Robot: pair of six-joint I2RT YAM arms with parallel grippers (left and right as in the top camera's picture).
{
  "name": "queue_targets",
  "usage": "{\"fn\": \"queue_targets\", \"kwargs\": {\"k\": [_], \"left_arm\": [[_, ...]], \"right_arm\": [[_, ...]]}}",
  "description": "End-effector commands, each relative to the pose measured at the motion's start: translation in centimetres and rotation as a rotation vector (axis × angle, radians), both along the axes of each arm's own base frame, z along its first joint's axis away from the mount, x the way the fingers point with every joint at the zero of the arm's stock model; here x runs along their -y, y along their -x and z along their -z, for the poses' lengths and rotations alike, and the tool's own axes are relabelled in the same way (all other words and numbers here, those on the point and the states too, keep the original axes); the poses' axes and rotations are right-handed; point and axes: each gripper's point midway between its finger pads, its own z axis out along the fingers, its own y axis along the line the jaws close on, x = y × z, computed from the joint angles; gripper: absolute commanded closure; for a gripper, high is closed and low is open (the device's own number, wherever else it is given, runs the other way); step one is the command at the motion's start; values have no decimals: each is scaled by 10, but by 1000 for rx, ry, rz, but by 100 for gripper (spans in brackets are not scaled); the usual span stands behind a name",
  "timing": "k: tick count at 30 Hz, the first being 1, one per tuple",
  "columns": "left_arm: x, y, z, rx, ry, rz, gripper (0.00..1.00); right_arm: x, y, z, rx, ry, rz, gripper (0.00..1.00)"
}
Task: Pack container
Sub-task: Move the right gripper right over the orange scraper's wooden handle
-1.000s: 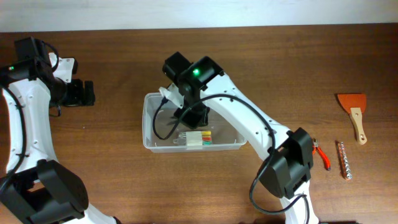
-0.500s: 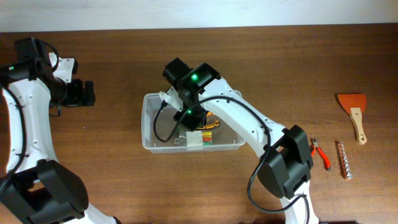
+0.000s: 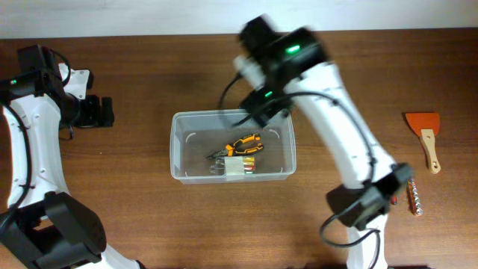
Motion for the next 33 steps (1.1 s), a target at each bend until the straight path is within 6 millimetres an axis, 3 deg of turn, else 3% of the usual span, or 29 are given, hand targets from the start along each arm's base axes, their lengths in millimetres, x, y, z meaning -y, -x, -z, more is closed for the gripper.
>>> {"fn": "queue_targets", "kwargs": {"k": [1, 7, 11, 15, 17, 20, 24, 33], "left_arm": [[0, 1, 5, -9, 21, -14, 1], [-1, 1, 5, -9, 20, -14, 1], [0, 1, 5, -9, 21, -14, 1], [0, 1, 5, -9, 21, -14, 1], [0, 1, 5, -9, 21, -14, 1], [0, 1, 5, -9, 21, -14, 1], [0, 1, 5, -10, 21, -14, 1], [0, 1, 5, -9, 21, -14, 1]], "right_arm": [[62, -11, -45, 132, -6, 213, 1], [152, 1, -63, 149, -20, 452, 1], [210, 16, -60, 131, 0, 603, 1], [271, 11, -50, 149, 3, 771, 1], [295, 3, -41, 153, -10, 780, 1], [321, -4, -15, 85, -28, 619, 1], [371, -15, 20, 54, 3, 640, 1], [420, -3, 74, -64, -12, 701, 1]]}}
